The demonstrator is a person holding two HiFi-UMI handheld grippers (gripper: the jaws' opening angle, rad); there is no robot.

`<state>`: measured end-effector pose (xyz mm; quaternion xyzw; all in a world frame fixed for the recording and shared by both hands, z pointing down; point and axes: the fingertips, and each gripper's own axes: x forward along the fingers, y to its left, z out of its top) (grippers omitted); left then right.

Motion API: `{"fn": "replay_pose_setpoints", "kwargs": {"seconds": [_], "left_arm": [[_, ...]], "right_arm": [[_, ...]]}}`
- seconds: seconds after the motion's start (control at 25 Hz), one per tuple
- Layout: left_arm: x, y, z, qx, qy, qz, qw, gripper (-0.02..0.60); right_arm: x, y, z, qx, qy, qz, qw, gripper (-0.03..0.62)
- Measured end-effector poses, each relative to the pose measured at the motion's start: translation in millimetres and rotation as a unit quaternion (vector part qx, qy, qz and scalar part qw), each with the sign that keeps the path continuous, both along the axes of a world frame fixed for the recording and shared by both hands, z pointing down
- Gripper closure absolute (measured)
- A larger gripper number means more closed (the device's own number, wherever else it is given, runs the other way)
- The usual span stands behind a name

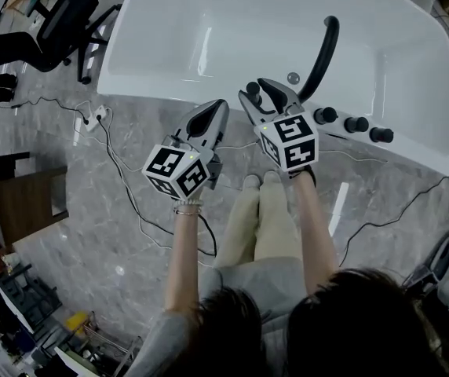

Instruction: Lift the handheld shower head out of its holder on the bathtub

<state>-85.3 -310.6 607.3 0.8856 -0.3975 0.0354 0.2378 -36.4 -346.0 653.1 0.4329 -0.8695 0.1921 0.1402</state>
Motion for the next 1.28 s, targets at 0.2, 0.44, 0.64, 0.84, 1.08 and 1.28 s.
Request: {"fn": "replay_pose_setpoints", "kwargs": {"seconds": [0.2, 0.44, 0.64, 0.84, 1.08, 1.28], "left_arm": [[-1, -2, 21, -0.013, -0.004, 0.015, 0.9998, 0.577], [-2, -1, 42, -0.03, -0.008, 0.028, 0.9991, 0.577], [3, -2, 52, -0.038, -0.008, 0.037, 0.9986, 0.577], [6, -3, 58, -0.041, -0.008, 0.045, 0.9981, 0.577], [4, -1, 64, -0.046, -0.007, 0.045, 0.9979, 0.577], [2, 1, 68, -0.05, -0.004, 0.044, 0.9978, 0.577]], "right_arm": [[-2, -2, 21, -0.009, 0.0, 0.013, 1.0, 0.424], [-7, -4, 40, -0.023, -0.001, 0.018, 1.0, 0.424], [-4, -9, 53, -0.033, 0.009, 0.029, 0.999, 0.425], [-5, -12, 57, -0.027, 0.025, 0.025, 0.999, 0.425], [-5, -11, 57, -0.006, 0.06, 0.021, 0.998, 0.45], [-4, -11, 55, -0.004, 0.07, 0.033, 0.997, 0.457]]}}
